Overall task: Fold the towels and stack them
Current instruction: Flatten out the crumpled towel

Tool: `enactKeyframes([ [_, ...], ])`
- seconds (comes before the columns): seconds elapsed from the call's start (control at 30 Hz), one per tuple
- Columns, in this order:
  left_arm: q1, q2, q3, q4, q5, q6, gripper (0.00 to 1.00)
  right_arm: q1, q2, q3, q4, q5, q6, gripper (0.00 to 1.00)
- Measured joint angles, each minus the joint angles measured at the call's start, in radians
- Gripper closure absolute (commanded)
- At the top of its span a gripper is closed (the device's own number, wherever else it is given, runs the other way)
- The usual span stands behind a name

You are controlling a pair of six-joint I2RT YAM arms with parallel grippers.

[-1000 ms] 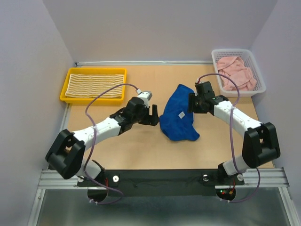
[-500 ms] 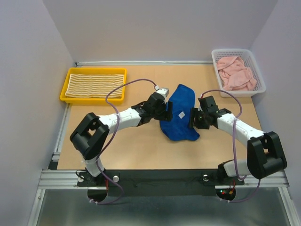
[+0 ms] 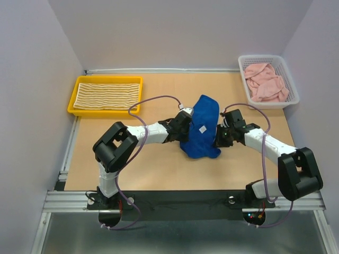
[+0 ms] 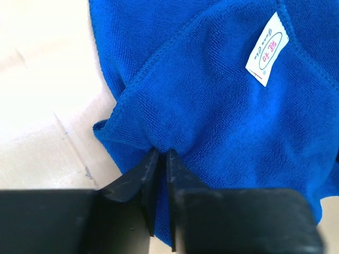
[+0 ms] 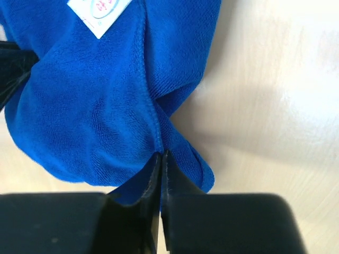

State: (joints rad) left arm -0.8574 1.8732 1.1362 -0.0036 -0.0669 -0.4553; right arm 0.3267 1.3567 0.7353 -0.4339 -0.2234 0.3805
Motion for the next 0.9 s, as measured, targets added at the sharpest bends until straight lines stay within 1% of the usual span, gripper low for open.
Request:
enactKeyframes([
  [0.13, 0.006, 0.003, 0.018, -0.035, -0.044, -0.002, 0.91, 0.0, 0.006, 0.037, -0.004, -0.034, -0.023, 0.99],
  [0.23, 0.044, 0.001, 0.015, -0.041, -0.053, -0.014, 0.91, 0.0, -0.001, 0.092, -0.002, -0.101, -0.046, 0.99],
  [0.4, 0.135, -0.069, -0.068, -0.027, -0.025, -0.057, 0.9, 0.018, -0.022, 0.169, 0.003, -0.237, -0.074, 0.99],
  [0.5, 0.174, -0.153, -0.151, -0.013, -0.008, -0.09, 0.89, 0.124, -0.009, 0.201, 0.024, -0.296, -0.091, 0.99],
  [0.53, 0.179, -0.188, -0.185, -0.006, -0.002, -0.107, 0.87, 0.185, 0.008, 0.213, 0.028, -0.311, -0.097, 0.98],
  [0.6, 0.184, -0.249, -0.235, 0.0, 0.01, -0.128, 0.84, 0.301, 0.06, 0.225, 0.039, -0.322, -0.106, 0.91],
  [0.63, 0.186, -0.272, -0.255, 0.009, 0.012, -0.137, 0.81, 0.38, 0.1, 0.232, 0.039, -0.324, -0.115, 0.87],
  [0.67, 0.188, -0.302, -0.277, 0.017, 0.016, -0.148, 0.78, 0.42, 0.127, 0.235, 0.038, -0.327, -0.116, 0.82],
  [0.7, 0.193, -0.334, -0.301, 0.021, 0.018, -0.158, 0.75, 0.473, 0.171, 0.24, 0.037, -0.334, -0.127, 0.69],
  [0.73, 0.196, -0.365, -0.32, 0.021, 0.018, -0.166, 0.66, 0.509, 0.196, 0.24, 0.036, -0.336, -0.13, 0.6],
  [0.8, 0.206, -0.435, -0.354, 0.02, 0.013, -0.179, 0.57, 0.562, 0.232, 0.24, 0.006, -0.341, -0.146, 0.43],
  [0.83, 0.208, -0.462, -0.363, 0.017, 0.01, -0.182, 0.5, 0.57, 0.233, 0.24, -0.009, -0.34, -0.154, 0.41],
  [0.9, 0.214, -0.507, -0.374, 0.018, 0.004, -0.185, 0.43, 0.568, 0.216, 0.24, -0.024, -0.305, -0.166, 0.39],
])
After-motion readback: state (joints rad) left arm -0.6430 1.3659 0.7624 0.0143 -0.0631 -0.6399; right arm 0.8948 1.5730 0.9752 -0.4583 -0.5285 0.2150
